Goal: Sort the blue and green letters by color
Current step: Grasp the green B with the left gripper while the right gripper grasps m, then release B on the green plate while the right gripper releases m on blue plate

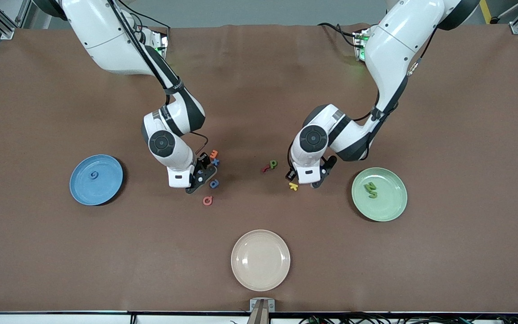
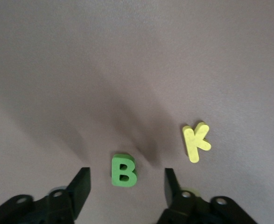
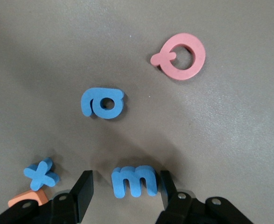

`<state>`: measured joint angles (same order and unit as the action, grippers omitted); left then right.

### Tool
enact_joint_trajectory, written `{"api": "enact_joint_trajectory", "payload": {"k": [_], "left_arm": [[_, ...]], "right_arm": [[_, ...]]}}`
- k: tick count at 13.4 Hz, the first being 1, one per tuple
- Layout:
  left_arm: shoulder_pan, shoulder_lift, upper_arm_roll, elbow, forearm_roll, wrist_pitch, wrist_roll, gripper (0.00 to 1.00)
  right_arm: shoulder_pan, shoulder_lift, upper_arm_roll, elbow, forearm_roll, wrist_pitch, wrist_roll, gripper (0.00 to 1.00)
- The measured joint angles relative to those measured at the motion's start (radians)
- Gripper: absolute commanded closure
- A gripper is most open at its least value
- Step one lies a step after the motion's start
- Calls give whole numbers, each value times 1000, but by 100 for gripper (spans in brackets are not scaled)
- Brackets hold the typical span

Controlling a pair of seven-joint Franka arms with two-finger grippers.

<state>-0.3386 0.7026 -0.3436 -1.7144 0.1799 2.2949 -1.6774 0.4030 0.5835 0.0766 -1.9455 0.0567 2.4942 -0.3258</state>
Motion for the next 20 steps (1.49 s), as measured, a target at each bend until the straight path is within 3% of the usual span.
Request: {"api": "enact_joint_trajectory", "payload": {"k": [2, 5, 7, 8, 9, 10, 11, 16, 20], "left_arm": [[0, 8, 0, 0, 0, 2, -1, 47], [0, 18, 0, -2, 0, 3, -1, 47], [-2, 28, 0, -2, 0, 16, -1, 54], [-2, 32, 0, -2, 0, 23, -1, 61], [-2, 32, 0, -1, 0, 27, -1, 74], [-2, 32, 0, -1, 0, 35, -1, 94], [-2, 32, 0, -1, 0, 35, -1, 100], [9, -4, 5, 22, 8, 41, 36, 100], [114, -104, 14, 25, 11, -30, 295, 100]], "right_arm": [[0, 0, -1, 0, 0, 0, 0, 49], [0, 0, -4, 5, 0, 1, 0, 70], [1, 0, -5, 8, 0, 1, 0, 78], [1, 0, -5, 8, 0, 1, 0, 80], [1, 0, -5, 8, 0, 1, 0, 82], [1, 0, -5, 8, 0, 1, 0, 82], [1, 0, -5, 8, 0, 0, 0, 82], [-30, -46, -25, 12, -1, -83, -12, 82], [-137, -140, -29, -11, -2, -161, -150, 82]]}}
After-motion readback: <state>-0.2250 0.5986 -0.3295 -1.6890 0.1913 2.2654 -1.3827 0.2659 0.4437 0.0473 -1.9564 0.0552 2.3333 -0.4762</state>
